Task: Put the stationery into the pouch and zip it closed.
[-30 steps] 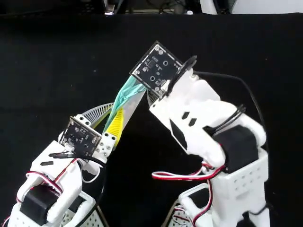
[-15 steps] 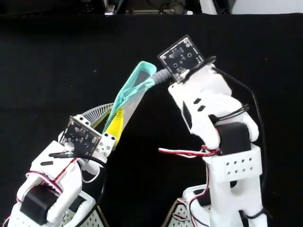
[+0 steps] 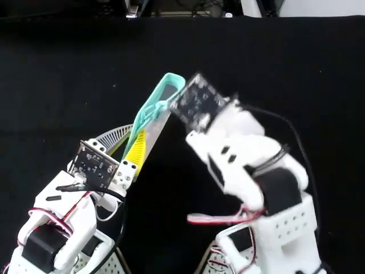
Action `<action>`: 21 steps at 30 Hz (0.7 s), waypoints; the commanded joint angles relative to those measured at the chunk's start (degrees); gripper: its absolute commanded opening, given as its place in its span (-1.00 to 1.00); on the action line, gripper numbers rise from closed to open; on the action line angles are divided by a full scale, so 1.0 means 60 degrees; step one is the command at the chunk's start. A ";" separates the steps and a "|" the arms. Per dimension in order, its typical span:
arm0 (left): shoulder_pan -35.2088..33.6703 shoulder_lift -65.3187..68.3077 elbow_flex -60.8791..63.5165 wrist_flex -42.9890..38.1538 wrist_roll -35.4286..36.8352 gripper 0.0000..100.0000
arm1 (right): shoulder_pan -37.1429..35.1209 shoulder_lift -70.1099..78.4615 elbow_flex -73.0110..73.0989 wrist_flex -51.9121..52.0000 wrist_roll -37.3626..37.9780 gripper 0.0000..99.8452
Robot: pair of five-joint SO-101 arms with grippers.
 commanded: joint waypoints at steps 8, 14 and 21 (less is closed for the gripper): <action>0.0022 0.0044 -0.0212 0.0088 -0.0029 -0.94 | -0.1333 0.0549 -0.0037 -0.0498 -0.0996 -0.61; 0.0022 0.0029 -0.0212 0.0088 -0.0029 -0.94 | -0.1392 0.0637 -0.0081 -0.0864 -0.0996 -0.60; 0.0022 0.0015 -0.0037 0.0029 -0.0029 -0.94 | -0.1392 0.0637 -0.0066 -0.0850 -0.0996 -0.63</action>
